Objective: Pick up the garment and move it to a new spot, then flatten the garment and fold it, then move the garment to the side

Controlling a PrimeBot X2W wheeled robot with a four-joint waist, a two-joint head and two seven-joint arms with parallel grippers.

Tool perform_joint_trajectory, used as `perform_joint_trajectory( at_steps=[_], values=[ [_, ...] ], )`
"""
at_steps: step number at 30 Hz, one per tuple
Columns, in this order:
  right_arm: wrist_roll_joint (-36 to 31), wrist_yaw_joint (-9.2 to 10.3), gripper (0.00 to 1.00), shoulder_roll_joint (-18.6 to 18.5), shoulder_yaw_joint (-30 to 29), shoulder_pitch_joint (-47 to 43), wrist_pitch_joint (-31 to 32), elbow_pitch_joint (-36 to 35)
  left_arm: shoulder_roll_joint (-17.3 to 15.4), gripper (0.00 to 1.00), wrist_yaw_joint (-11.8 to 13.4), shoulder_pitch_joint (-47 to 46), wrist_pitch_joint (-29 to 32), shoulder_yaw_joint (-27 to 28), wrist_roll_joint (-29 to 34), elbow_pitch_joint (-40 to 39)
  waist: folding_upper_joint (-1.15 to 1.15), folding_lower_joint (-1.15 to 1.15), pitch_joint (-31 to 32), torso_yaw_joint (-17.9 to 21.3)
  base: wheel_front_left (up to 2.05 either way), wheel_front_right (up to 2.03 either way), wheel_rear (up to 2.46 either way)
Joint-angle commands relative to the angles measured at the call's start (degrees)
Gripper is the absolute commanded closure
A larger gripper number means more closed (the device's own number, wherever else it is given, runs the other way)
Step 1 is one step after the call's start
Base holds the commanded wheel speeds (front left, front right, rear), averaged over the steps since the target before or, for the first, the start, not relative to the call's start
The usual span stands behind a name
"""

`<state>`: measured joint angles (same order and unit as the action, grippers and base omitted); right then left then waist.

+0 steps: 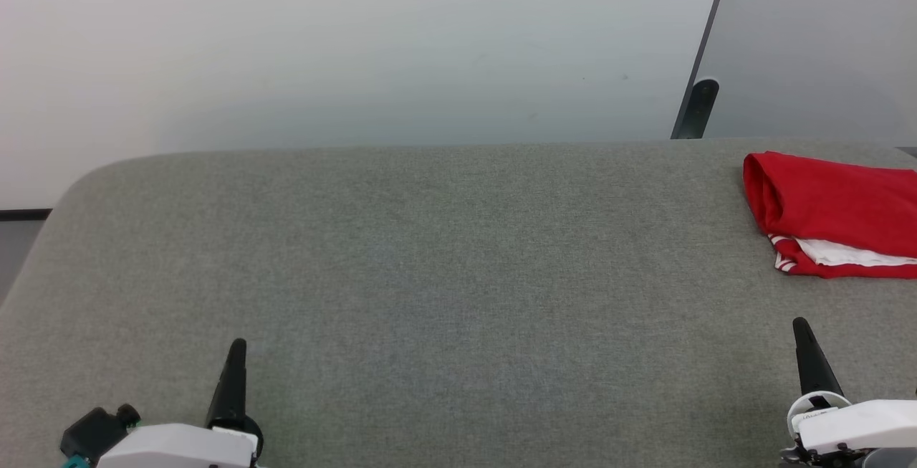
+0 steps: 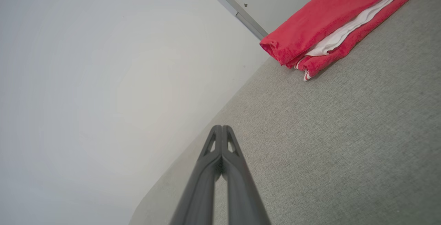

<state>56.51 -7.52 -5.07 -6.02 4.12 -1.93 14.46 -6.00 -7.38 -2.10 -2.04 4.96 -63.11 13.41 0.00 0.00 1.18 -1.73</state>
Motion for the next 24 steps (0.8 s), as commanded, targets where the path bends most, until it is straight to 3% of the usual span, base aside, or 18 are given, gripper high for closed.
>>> perform_joint_trajectory(
  at_steps=[1, 24],
  values=[
    [1.16, 0.02, 1.00, -0.04, -0.24, 1.43, 0.19, -0.64, -0.20, 1.00, -0.10, -1.04, 0.14, 0.31, -1.05, -0.50, 0.00, 0.00, -0.01, 0.02, 0.00, 0.00, 0.00],
    [15.38, 0.03, 1.00, 0.92, -0.38, 1.84, 3.61, -0.62, 1.19, 1.00, -0.13, -2.48, 3.64, 0.87, -12.59, -0.05, 0.00, 0.00, -0.47, 0.60, 0.00, 0.00, 0.00]
  ],
)
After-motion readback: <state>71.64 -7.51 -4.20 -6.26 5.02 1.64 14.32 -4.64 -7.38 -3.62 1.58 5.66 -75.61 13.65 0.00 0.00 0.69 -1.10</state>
